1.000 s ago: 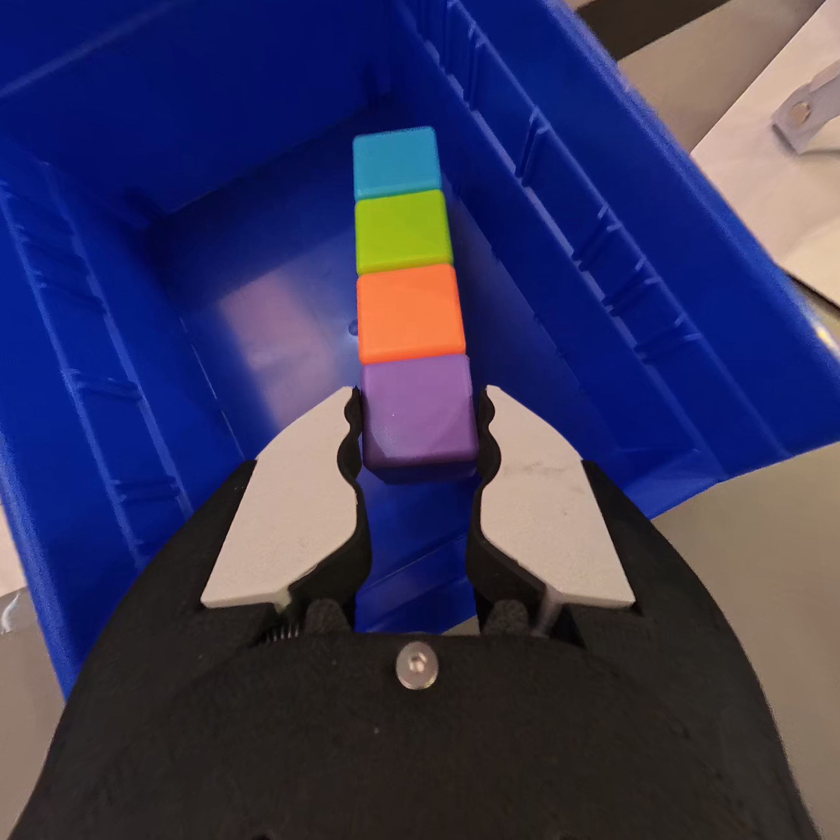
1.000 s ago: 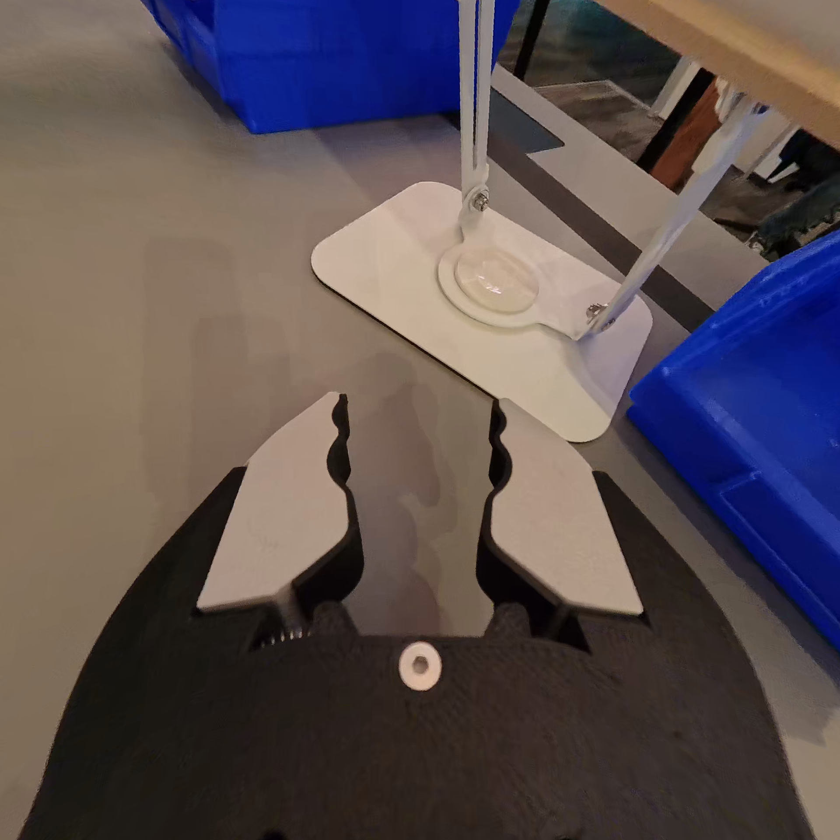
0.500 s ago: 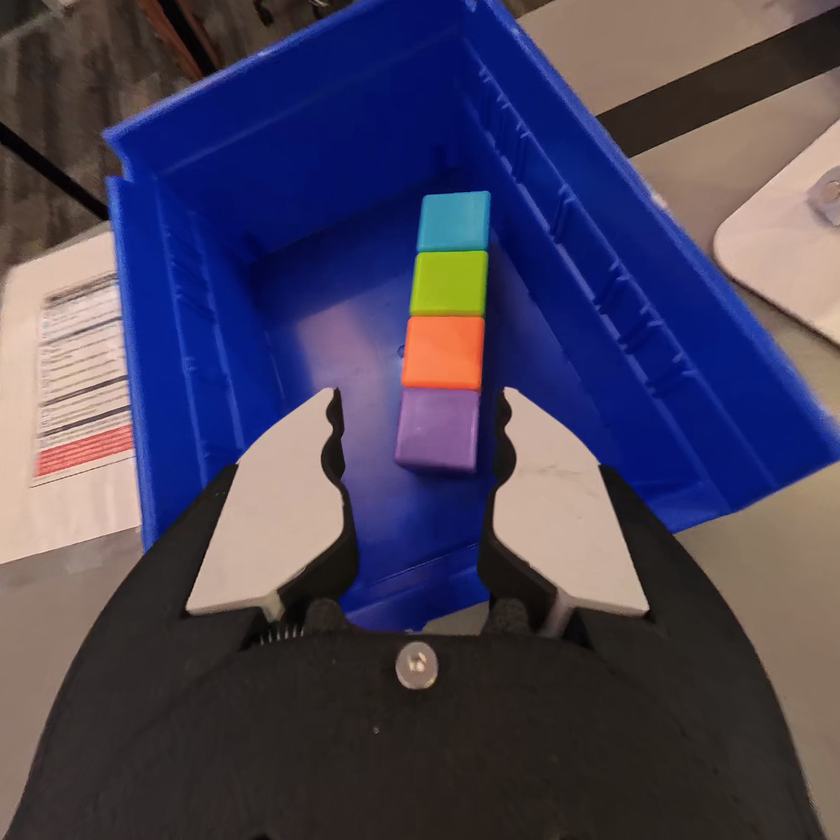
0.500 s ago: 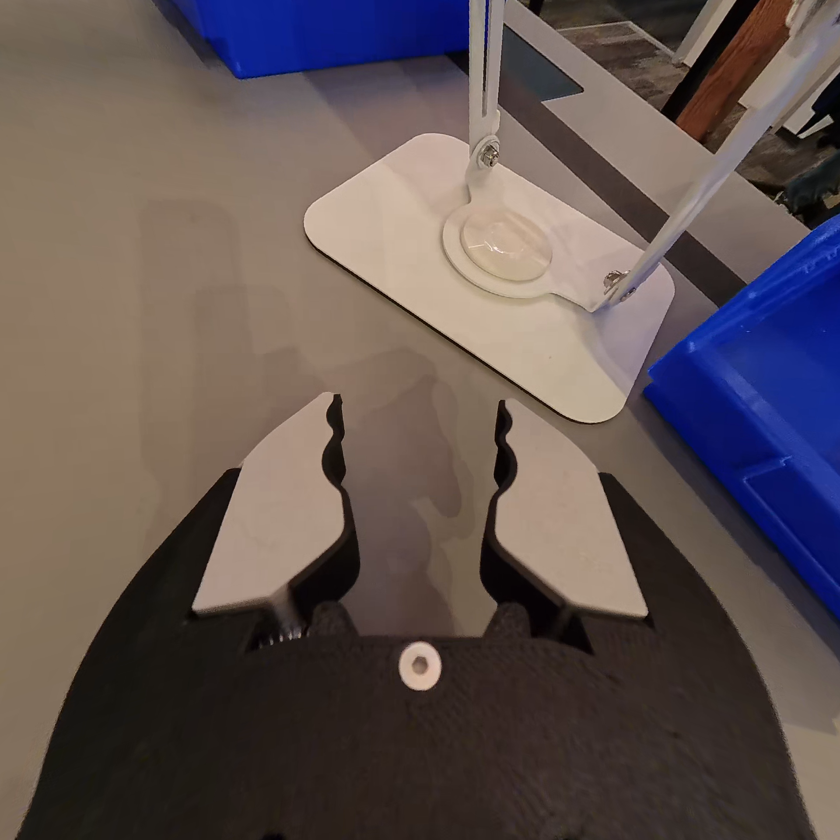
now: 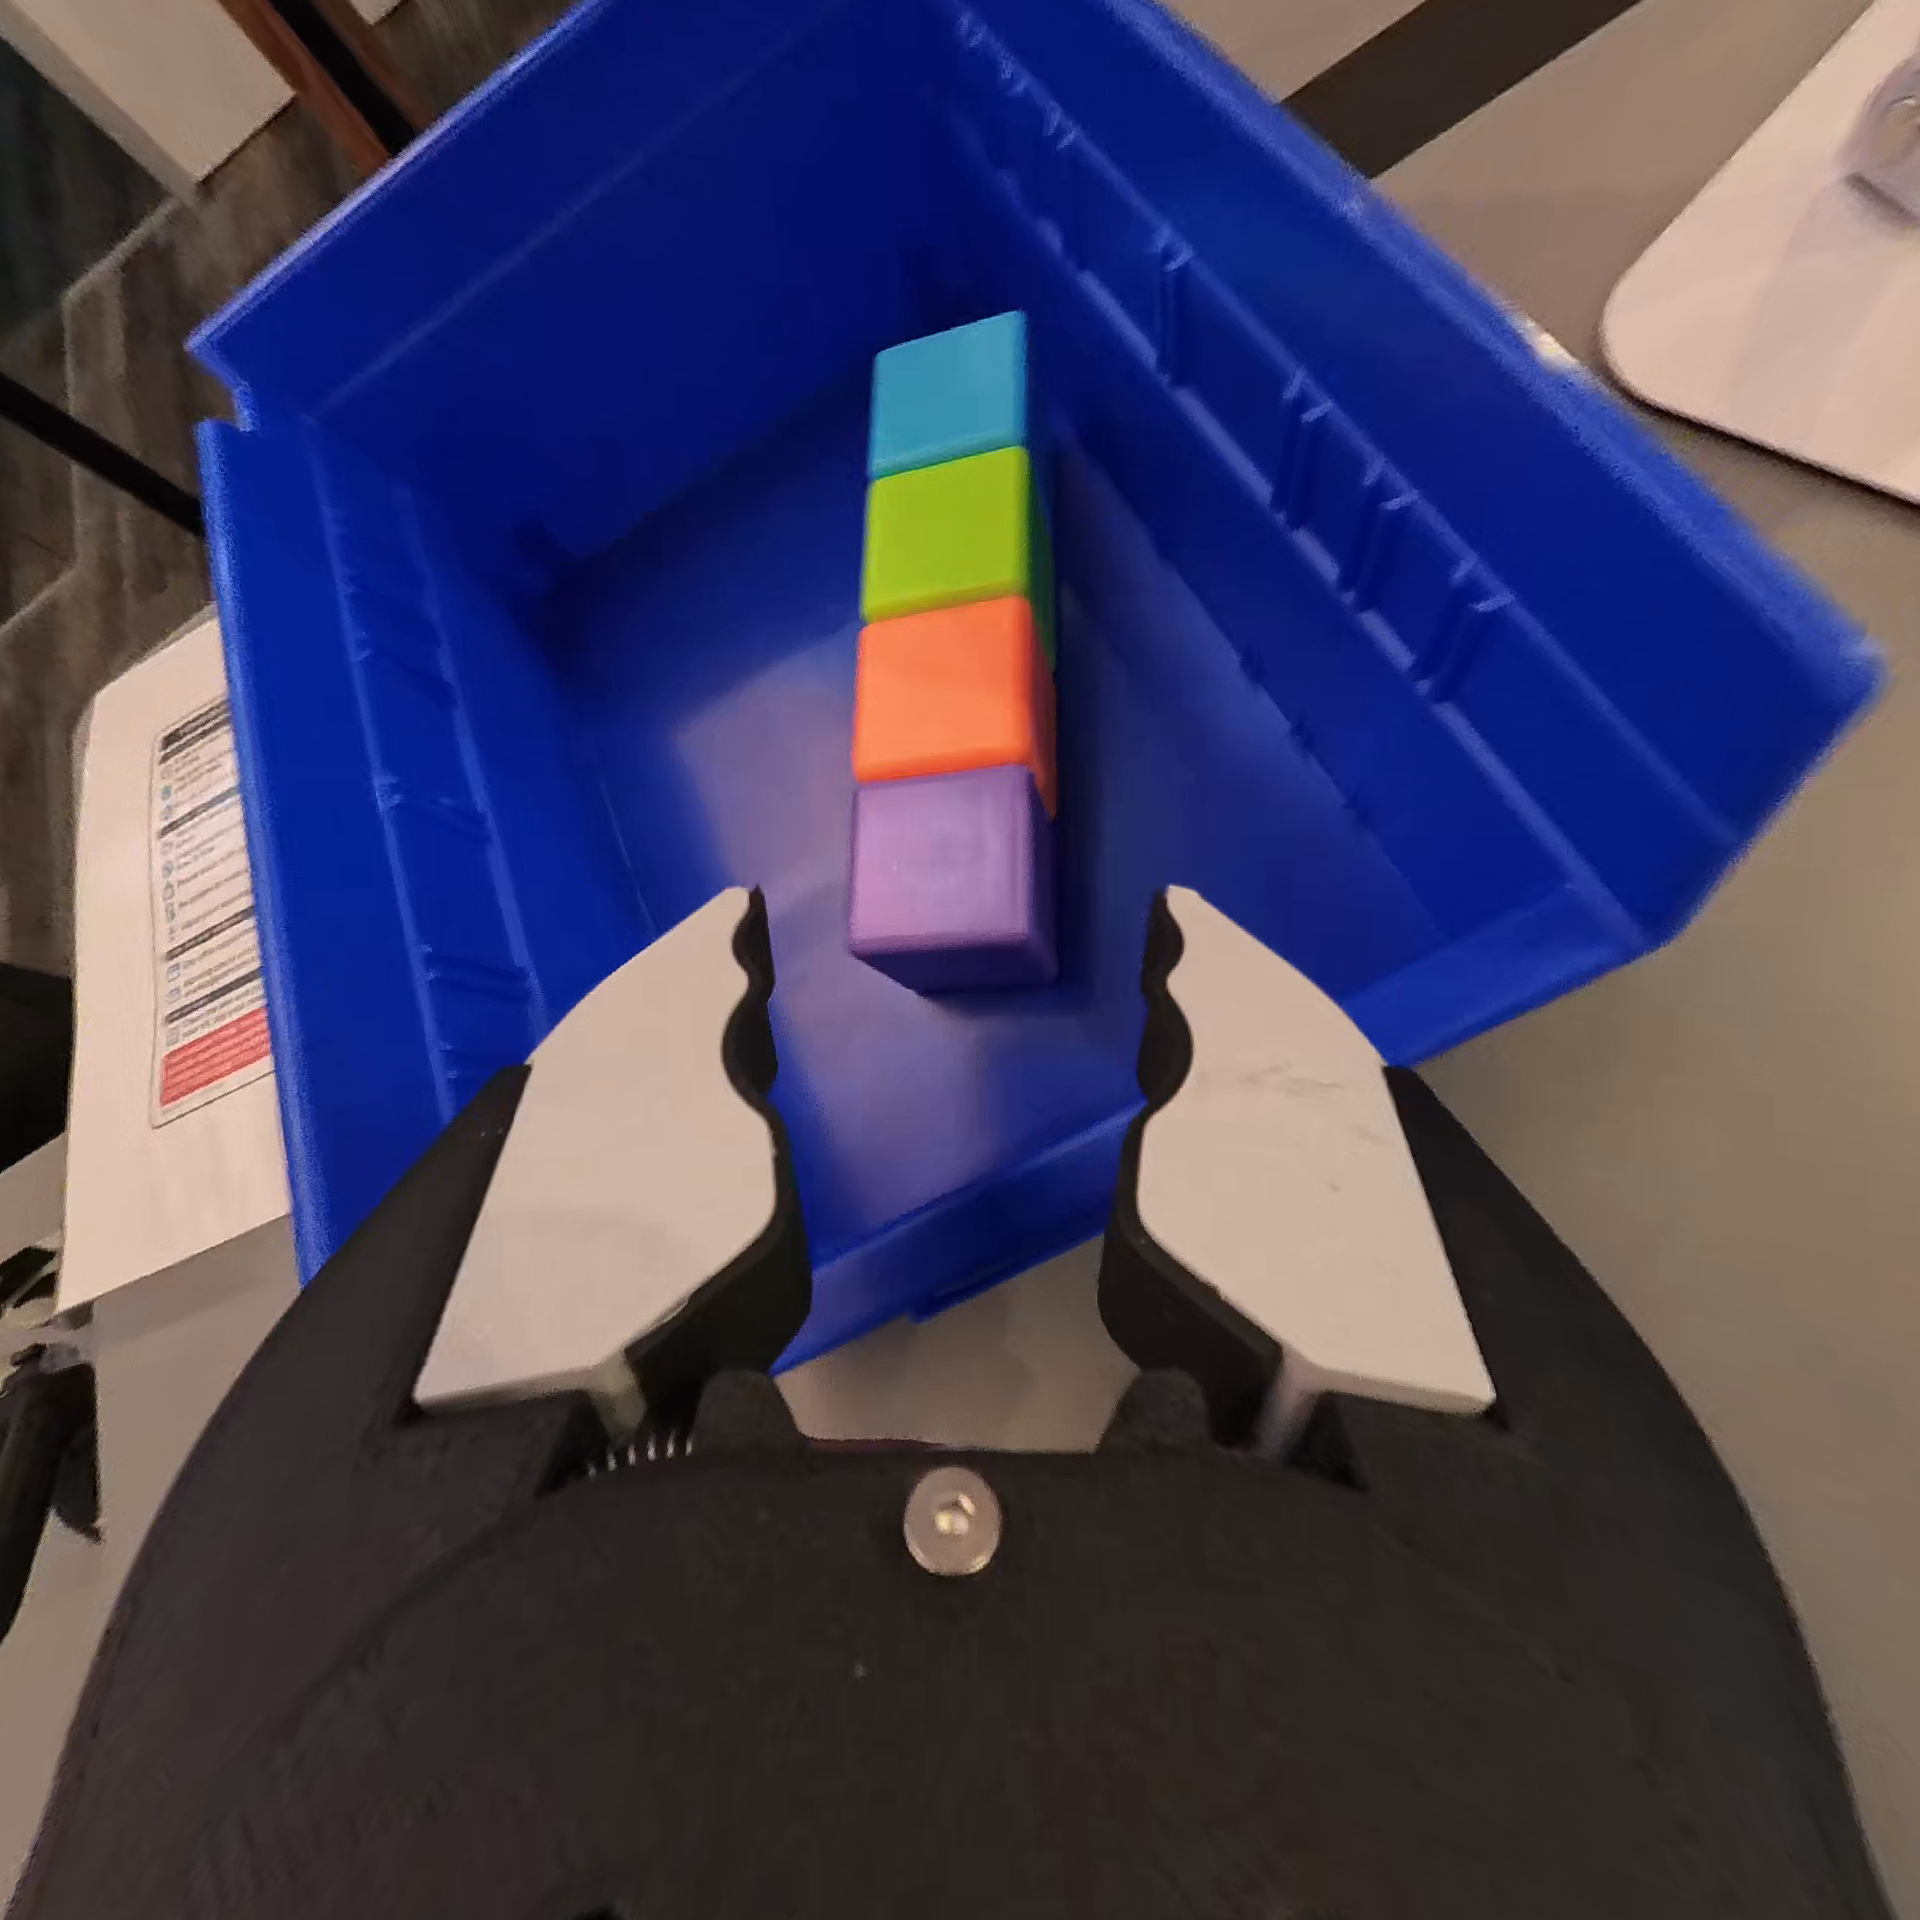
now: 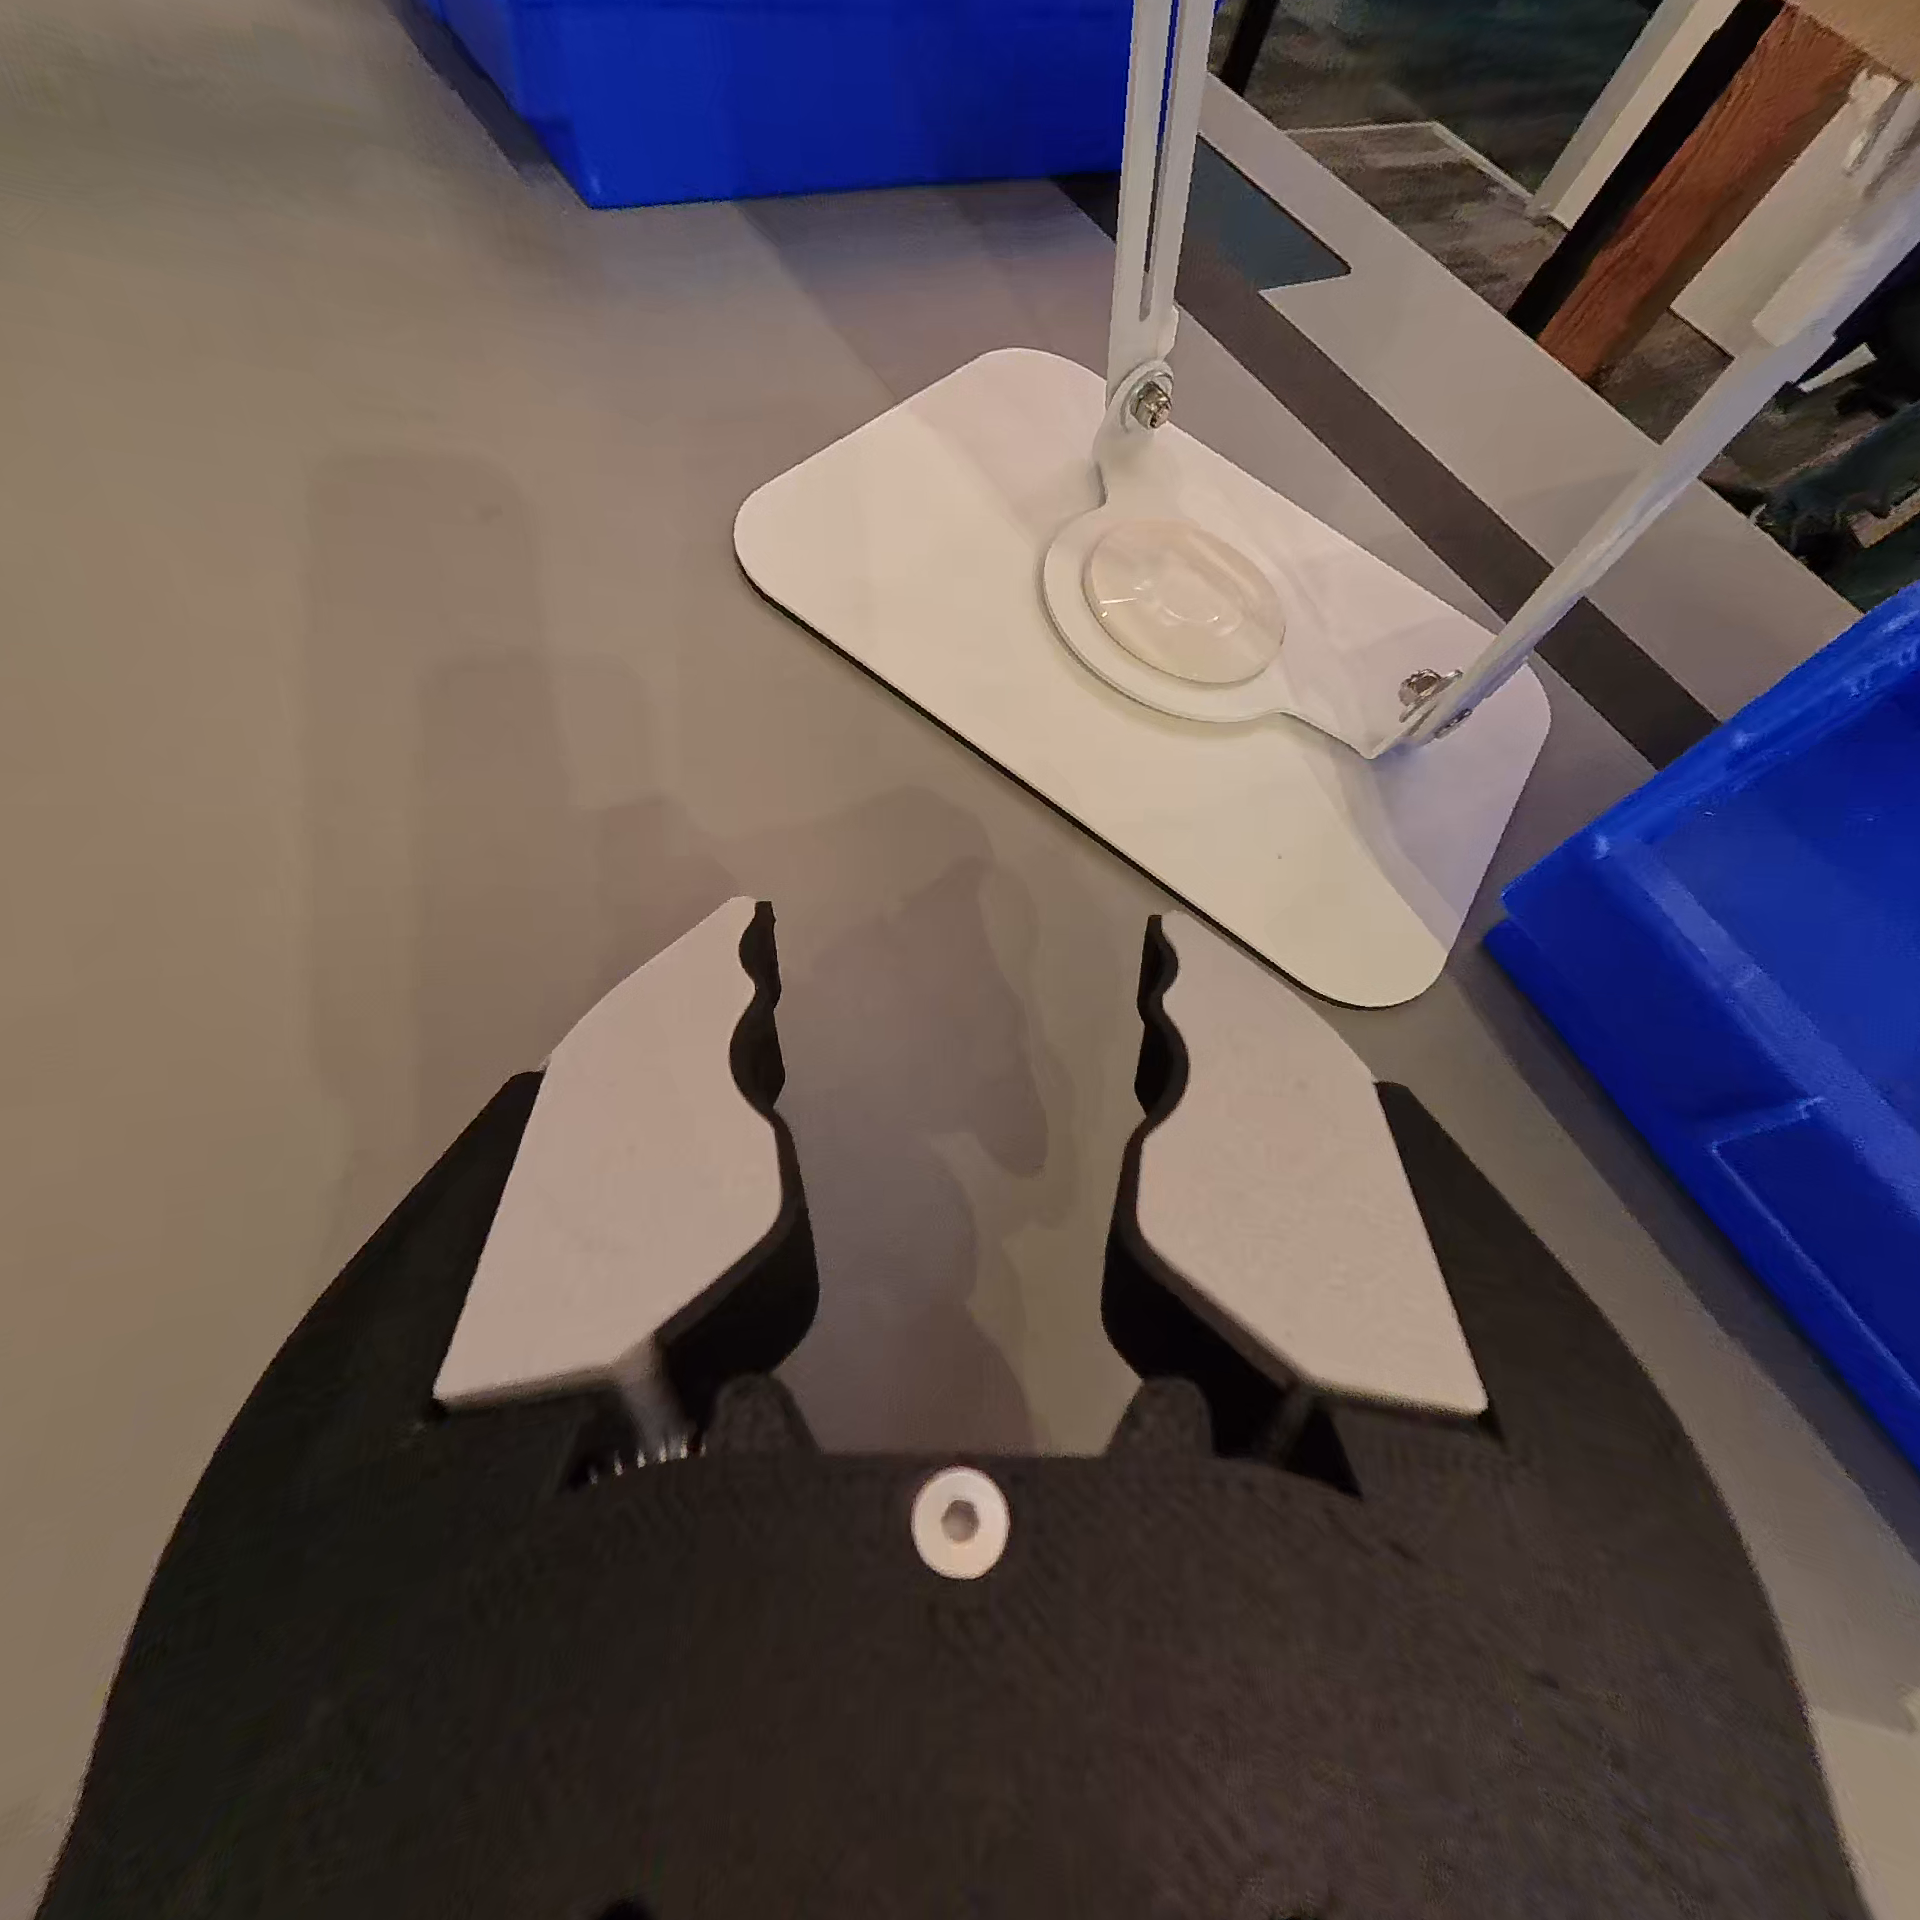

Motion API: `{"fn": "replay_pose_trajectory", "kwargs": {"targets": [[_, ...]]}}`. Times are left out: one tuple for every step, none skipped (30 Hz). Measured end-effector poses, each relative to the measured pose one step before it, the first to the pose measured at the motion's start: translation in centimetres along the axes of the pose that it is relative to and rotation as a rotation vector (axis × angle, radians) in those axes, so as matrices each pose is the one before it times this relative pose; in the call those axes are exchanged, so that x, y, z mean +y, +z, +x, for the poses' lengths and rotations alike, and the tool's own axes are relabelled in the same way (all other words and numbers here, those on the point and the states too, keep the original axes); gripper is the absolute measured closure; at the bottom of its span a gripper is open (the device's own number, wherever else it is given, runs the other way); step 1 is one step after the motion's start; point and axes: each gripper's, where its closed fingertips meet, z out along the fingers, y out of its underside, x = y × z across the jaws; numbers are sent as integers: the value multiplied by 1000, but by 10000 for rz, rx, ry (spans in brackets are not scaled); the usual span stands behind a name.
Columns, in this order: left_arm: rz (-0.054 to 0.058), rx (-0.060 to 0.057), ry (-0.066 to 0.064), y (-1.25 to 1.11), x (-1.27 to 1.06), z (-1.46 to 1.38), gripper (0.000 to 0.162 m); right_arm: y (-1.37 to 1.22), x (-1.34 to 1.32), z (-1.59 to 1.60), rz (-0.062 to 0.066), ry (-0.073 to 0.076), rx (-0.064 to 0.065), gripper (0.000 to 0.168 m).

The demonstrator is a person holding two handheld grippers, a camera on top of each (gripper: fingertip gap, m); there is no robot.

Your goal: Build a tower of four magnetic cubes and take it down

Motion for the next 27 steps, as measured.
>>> {"fn": "replay_pose_trajectory", "kwargs": {"targets": [[62,223,56,-306,-103,616,94,-45,-55,34,25,7,34,99],[161,37,91,-439,-340,359,95,-71,-101,-94,20,5,-47,97],[346,6,74,-586,-638,419,99,-97,-214,-205,91,-27,-91,98],[317,167,-74,-601,-603,727,105,-39,-171,-80,77,-33,21,99],[310,-61,-124,-541,-643,487,103,86,36,-54,-65,-39,32,97],[290,-338,-25,-521,-623,97,98,207,292,-123,-215,16,-23,93],[110,-228,46,-485,-383,242,94,229,276,-126,-180,66,-31,89],[95,-30,-64,-404,-342,617,88,154,133,-5,-105,-17,62,85],[184,252,-80,-365,-418,1209,83,61,11,142,-49,-118,149,78],[176,192,-15,-308,-347,1209,77,-32,-35,308,17,-103,220,72],[51,-99,133,-172,-217,706,75,-123,-17,326,23,-9,161,71],[207,-231,150,-82,-397,419,73,-167,-11,238,27,71,37,73],[159,119,136,-22,-321,781,73,-146,-15,351,36,117,101,73],[40,168,127,-39,-166,711,76,-116,-15,386,31,54,140,72],[124,-37,129,-170,-223,315,80,-59,65,357,-42,-71,127,73],[91,-80,65,-197,-145,107,83,-90,111,430,-59,-73,183,74],[19,-20,-106,-124,0,75,83,-119,35,398,21,23,171,73],[-6,25,-215,-91,12,132,84,-113,66,284,8,99,105,72],[123,101,-180,-150,-173,352,83,-67,173,78,-47,64,-59,71],[157,266,-176,-178,-212,780,84,23,241,52,-63,2,-60,66],[118,153,-255,-87,-136,712,83,52,340,129,-146,-64,22,63],[54,-29,-144,6,-72,498,78,12,236,34,-91,-14,-25,60],[16,71,23,33,-9,685,74,-16,146,-27,-78,134,-86,54],[-85,74,71,68,91,717,70,-17,135,-117,-53,71,-129,52],[31,9,1,-15,-96,587,70,-8,130,1,-41,-75,-50,52],[-26,122,-17,8,-35,766,71,-17,185,63,-90,-100,21,52],[-251,162,122,125,251,852,66,-14,300,-158,-265,-120,-94,48]]}}
